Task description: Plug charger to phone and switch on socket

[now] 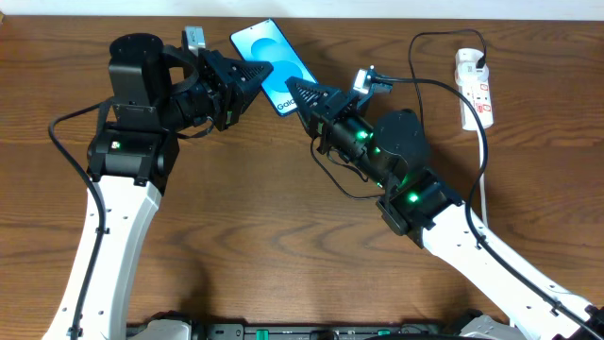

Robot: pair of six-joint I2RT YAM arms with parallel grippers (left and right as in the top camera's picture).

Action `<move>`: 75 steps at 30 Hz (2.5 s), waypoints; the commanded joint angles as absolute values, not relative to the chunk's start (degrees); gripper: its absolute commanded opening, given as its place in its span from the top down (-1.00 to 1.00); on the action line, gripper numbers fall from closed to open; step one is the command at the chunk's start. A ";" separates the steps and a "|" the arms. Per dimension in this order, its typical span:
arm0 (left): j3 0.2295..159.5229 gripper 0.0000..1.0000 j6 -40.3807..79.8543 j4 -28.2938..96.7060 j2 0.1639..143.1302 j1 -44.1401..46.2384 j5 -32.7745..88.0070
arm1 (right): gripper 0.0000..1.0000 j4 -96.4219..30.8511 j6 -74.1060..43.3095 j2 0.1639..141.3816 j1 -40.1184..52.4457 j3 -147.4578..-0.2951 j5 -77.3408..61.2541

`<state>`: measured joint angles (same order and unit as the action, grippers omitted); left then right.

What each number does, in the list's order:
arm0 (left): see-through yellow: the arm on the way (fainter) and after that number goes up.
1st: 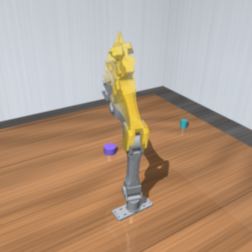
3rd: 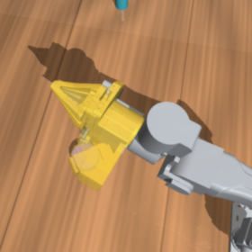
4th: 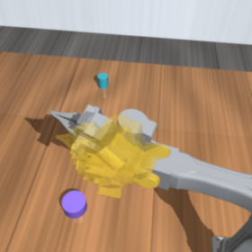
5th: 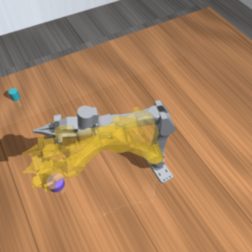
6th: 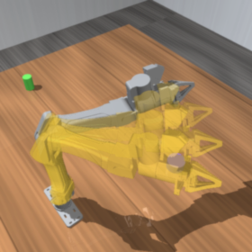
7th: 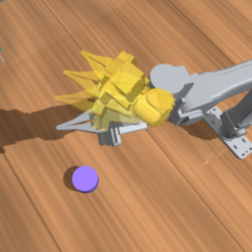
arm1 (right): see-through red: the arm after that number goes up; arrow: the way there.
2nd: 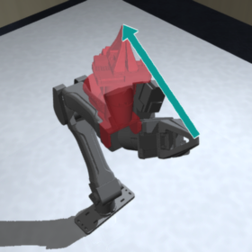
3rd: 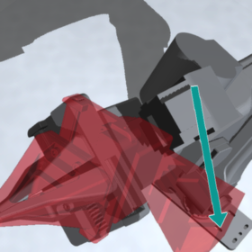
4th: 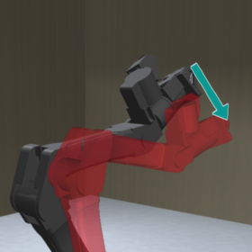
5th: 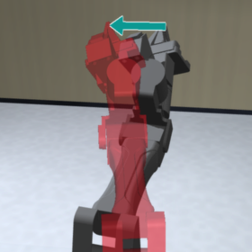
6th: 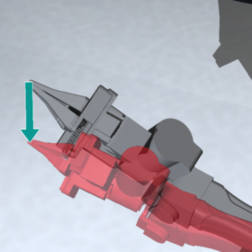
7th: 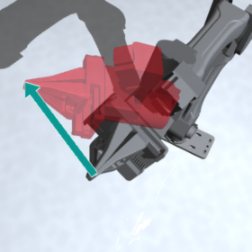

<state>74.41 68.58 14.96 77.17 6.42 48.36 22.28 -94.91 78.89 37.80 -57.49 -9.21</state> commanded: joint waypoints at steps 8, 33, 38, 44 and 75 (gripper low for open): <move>76.05 0.86 67.77 11.22 76.73 7.09 53.41 | 0.98 20.32 -85.80 79.53 40.23 -56.88 -14.26; 76.05 0.85 74.61 7.14 76.73 7.09 53.93 | 0.98 20.32 -85.60 79.53 40.18 -56.88 -13.37; 76.05 0.86 73.91 7.16 76.73 7.09 54.96 | 0.98 20.34 -84.20 79.53 40.18 -56.88 -13.32; 76.05 0.86 70.76 7.11 76.73 7.09 56.34 | 0.98 20.32 -79.35 79.53 40.18 -56.88 -13.41; 76.05 0.85 68.62 7.18 76.73 7.09 60.05 | 0.99 20.36 -73.63 79.53 40.18 -56.88 -13.41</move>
<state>74.26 66.76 8.19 78.08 5.91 55.16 22.37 -78.70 77.54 38.54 -58.35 -9.39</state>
